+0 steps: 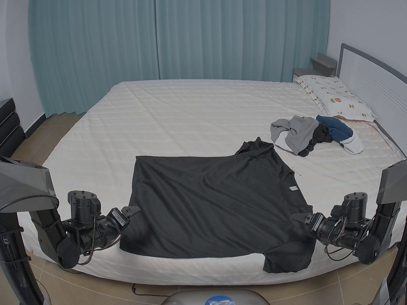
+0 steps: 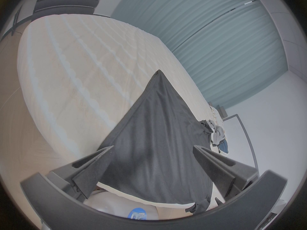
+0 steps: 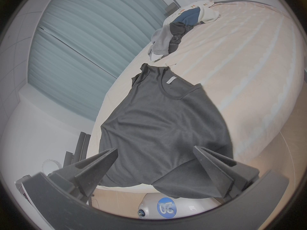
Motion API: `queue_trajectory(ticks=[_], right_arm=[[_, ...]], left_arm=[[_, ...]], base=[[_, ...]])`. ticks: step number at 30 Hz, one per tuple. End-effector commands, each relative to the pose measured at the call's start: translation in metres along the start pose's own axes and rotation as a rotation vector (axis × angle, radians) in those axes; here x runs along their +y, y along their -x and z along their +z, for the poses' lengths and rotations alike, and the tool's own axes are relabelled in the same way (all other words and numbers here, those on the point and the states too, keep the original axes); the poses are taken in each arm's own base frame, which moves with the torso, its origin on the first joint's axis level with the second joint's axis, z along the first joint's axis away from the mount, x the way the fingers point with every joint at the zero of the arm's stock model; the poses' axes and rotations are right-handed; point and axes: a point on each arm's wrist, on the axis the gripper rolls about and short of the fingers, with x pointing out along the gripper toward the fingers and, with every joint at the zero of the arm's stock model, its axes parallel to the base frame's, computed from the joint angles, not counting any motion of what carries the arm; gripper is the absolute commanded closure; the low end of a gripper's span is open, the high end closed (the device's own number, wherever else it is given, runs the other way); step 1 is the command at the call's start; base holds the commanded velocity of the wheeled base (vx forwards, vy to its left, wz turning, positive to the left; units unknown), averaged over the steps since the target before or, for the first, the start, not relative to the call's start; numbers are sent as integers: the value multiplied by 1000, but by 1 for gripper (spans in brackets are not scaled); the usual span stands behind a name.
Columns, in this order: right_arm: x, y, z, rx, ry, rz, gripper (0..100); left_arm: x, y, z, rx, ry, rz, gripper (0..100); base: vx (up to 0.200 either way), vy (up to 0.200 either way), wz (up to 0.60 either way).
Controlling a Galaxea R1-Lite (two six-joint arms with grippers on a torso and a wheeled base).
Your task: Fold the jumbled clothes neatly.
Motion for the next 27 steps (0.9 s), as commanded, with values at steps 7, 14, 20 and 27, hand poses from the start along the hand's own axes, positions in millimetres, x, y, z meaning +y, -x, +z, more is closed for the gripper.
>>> queue_trajectory(ticks=[7, 14, 20, 27], right_arm=[[-2, -1, -3, 13, -2, -11, 0], [-3, 0, -3, 15, -4, -13, 0], [-3, 0, -6, 27, -1, -15, 0], [-1, 1, -8, 31, -18, -13, 0]], left_arm=[[6, 12, 4, -15, -104, 31, 0], [18, 19, 2, -4, -143, 78, 0], [39, 29, -4, 42, -102, 153, 0], [58, 19, -16, 100, -82, 206, 0]], base=[[0, 0, 0], [0, 0, 0], [0, 0, 0], [0, 0, 0]])
